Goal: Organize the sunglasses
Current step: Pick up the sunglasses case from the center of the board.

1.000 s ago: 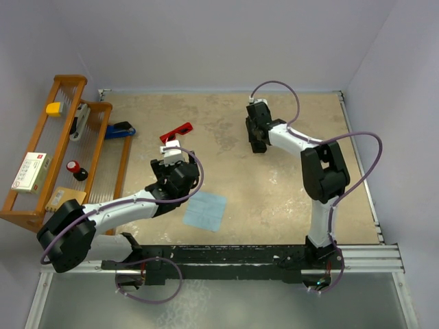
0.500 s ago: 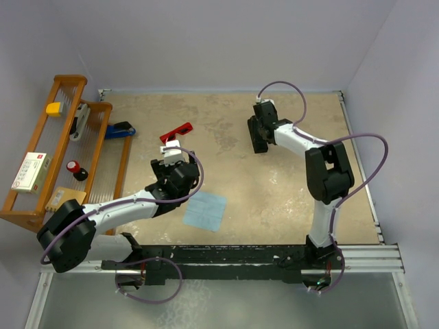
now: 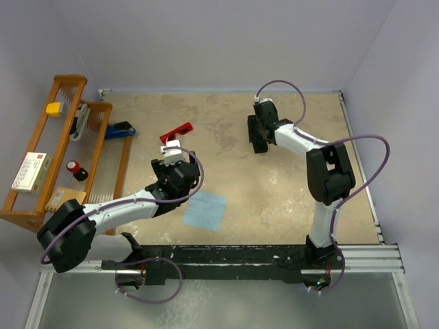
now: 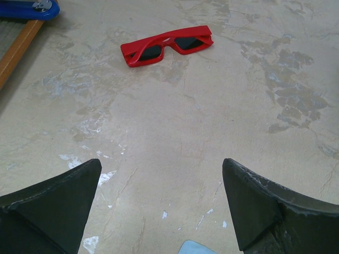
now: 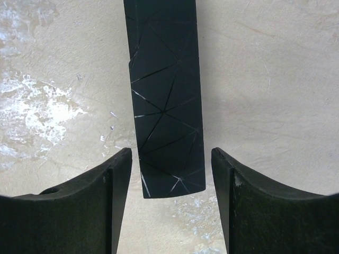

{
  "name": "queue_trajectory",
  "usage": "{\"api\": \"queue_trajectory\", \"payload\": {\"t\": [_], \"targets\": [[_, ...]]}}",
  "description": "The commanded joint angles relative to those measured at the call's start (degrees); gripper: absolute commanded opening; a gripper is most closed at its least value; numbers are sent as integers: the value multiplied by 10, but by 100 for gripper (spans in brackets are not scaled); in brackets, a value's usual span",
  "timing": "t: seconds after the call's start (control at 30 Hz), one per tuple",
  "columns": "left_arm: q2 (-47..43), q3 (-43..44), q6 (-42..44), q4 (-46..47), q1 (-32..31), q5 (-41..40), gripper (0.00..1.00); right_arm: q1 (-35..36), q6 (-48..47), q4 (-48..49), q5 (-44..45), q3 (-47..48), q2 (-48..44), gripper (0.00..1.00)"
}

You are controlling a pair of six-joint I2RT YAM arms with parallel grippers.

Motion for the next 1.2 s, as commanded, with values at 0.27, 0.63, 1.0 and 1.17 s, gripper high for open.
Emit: {"api": "queue_trajectory", "payload": {"t": [0.27, 0.63, 1.0, 1.17], "targets": [[0, 1, 3, 24, 2, -2, 94, -1, -20, 19, -21, 13, 24, 74], [-2, -3, 2, 26, 2, -2, 94, -5, -7, 18, -28, 9, 33, 56], [0, -3, -1, 32, 2, 2, 94, -3, 13, 40, -83, -20, 1, 40], [10, -3, -2, 40, 2, 8, 94, 22, 19, 52, -99, -48, -24, 36]]}}
